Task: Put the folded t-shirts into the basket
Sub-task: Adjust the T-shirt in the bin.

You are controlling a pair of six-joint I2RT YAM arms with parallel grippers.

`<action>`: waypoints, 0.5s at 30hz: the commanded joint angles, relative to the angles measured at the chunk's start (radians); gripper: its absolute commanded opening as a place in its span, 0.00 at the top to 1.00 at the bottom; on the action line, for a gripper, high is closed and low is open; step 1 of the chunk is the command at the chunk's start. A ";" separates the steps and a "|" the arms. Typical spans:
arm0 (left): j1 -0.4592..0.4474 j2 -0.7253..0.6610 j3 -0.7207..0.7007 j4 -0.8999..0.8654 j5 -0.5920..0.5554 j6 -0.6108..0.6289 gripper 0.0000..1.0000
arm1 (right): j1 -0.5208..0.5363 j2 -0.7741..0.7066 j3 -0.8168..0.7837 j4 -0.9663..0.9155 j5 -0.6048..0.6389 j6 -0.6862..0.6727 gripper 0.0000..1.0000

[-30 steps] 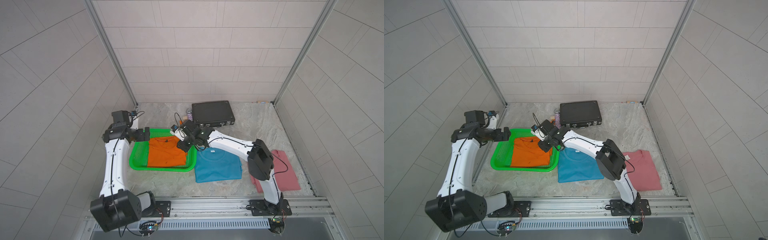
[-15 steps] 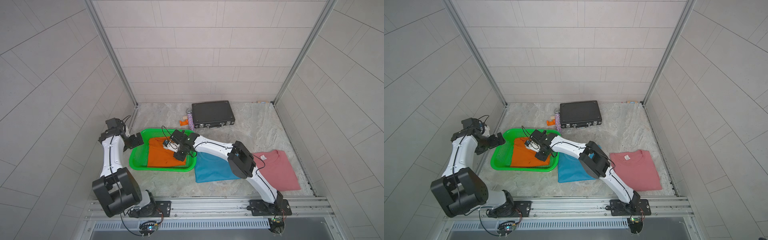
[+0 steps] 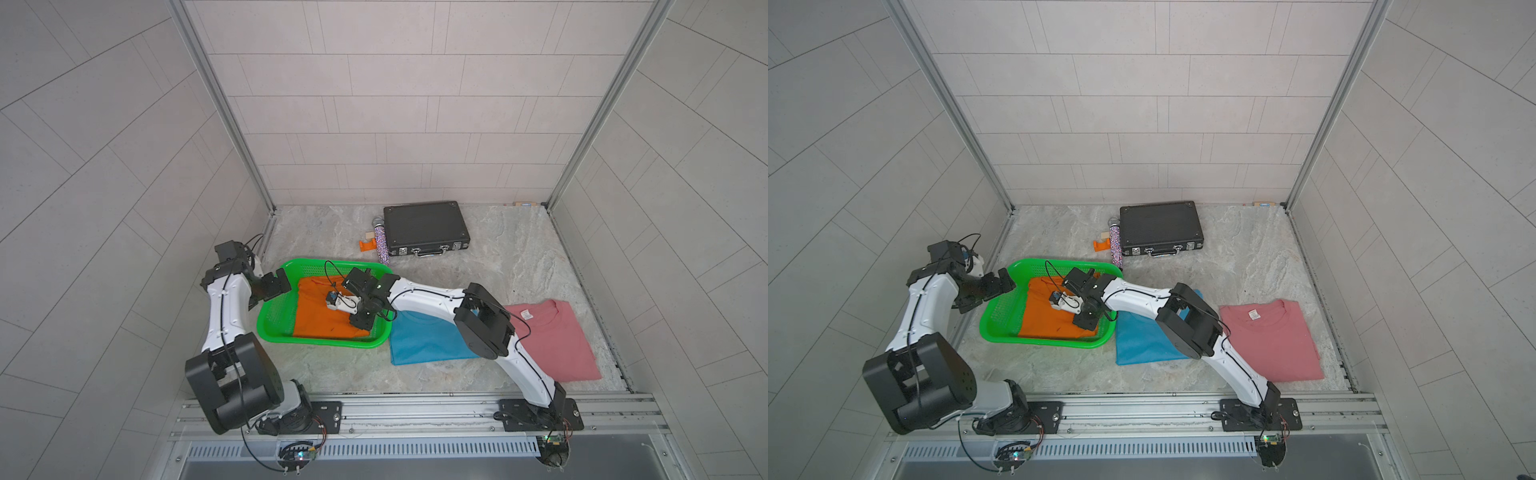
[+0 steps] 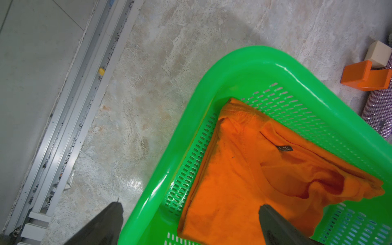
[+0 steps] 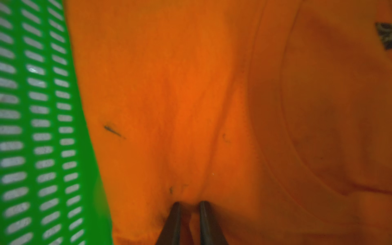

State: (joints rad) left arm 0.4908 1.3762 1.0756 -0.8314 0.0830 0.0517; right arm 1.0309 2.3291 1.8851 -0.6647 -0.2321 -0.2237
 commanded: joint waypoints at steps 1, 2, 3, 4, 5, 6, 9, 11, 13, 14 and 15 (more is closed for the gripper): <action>0.002 -0.011 -0.020 0.005 0.021 -0.007 0.00 | 0.019 -0.006 -0.049 -0.051 -0.106 -0.029 0.81; 0.002 -0.012 -0.021 0.007 0.021 -0.007 0.00 | 0.020 -0.013 -0.059 -0.051 -0.134 -0.038 0.83; 0.001 -0.013 -0.023 0.007 0.022 -0.008 0.00 | 0.021 -0.021 -0.067 -0.048 -0.155 -0.040 0.83; 0.002 -0.016 -0.027 0.009 0.025 -0.011 0.00 | 0.021 -0.031 -0.074 -0.045 -0.173 -0.041 0.83; 0.001 -0.018 -0.032 0.013 0.028 -0.013 0.00 | 0.021 -0.040 -0.079 -0.038 -0.186 -0.042 0.83; 0.001 -0.020 -0.037 0.018 0.036 -0.014 0.00 | 0.021 -0.046 -0.080 -0.035 -0.190 -0.040 0.83; 0.001 -0.017 -0.065 0.049 0.022 -0.019 0.00 | 0.021 -0.062 -0.077 -0.036 -0.200 -0.043 0.83; 0.002 -0.004 -0.068 0.051 -0.019 -0.015 0.00 | 0.021 -0.069 -0.066 -0.036 -0.198 -0.039 0.82; 0.001 0.001 -0.059 0.041 -0.058 0.011 0.01 | 0.022 -0.074 -0.053 -0.040 -0.183 -0.033 0.82; 0.002 0.002 -0.054 0.034 -0.063 0.038 0.02 | 0.022 -0.075 -0.047 -0.042 -0.176 -0.035 0.82; 0.002 0.004 -0.050 0.023 -0.050 0.082 0.05 | 0.021 -0.074 -0.043 -0.044 -0.167 -0.037 0.83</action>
State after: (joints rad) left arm 0.4908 1.3762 1.0176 -0.7933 0.0547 0.0643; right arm 1.0443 2.2940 1.8252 -0.6685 -0.3977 -0.2516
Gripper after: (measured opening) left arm 0.966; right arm 0.175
